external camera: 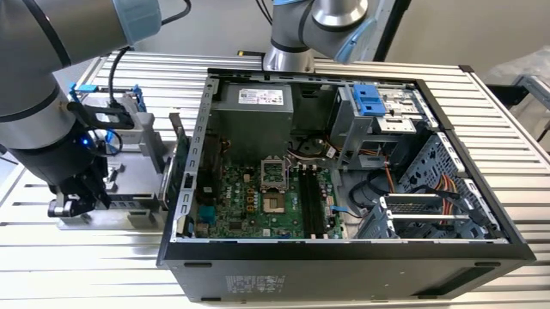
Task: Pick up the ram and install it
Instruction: 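Pick up the ram and move it above insertion slot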
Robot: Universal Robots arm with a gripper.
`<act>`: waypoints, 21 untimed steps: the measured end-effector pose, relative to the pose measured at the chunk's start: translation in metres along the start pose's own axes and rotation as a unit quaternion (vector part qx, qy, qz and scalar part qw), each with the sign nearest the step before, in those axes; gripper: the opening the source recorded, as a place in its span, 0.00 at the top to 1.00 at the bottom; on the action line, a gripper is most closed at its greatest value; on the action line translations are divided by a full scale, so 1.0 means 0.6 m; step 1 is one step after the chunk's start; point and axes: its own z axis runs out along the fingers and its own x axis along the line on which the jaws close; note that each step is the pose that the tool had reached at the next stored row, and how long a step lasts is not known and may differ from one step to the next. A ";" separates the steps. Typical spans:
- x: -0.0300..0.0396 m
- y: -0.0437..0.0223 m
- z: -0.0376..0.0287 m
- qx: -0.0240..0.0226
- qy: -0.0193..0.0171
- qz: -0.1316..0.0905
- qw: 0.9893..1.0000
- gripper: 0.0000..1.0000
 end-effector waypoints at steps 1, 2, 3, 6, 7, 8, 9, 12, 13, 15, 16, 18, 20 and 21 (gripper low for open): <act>0.000 0.000 -0.002 0.000 0.000 0.000 1.000 1.00; 0.000 0.000 -0.004 0.000 0.000 0.000 1.000 1.00; 0.000 0.000 -0.005 0.000 0.000 0.000 1.000 1.00; 0.000 0.000 -0.010 0.000 0.000 0.000 1.000 1.00; 0.000 0.000 -0.011 0.000 0.000 0.000 1.000 1.00; 0.000 0.000 -0.013 0.000 0.000 0.000 1.000 1.00; 0.000 0.000 -0.015 0.000 0.000 0.000 1.000 1.00; -0.001 0.000 -0.022 0.000 0.000 0.000 1.000 1.00; -0.001 0.000 -0.024 0.000 0.000 0.000 1.000 1.00; -0.001 0.000 -0.029 0.000 0.000 0.000 1.000 1.00; -0.001 0.000 -0.031 0.000 0.000 0.000 1.000 1.00; -0.001 0.000 -0.036 0.000 0.000 0.000 1.000 1.00; -0.001 0.000 -0.041 0.000 0.000 0.000 1.000 1.00; -0.001 0.000 -0.043 0.000 0.000 0.000 1.000 1.00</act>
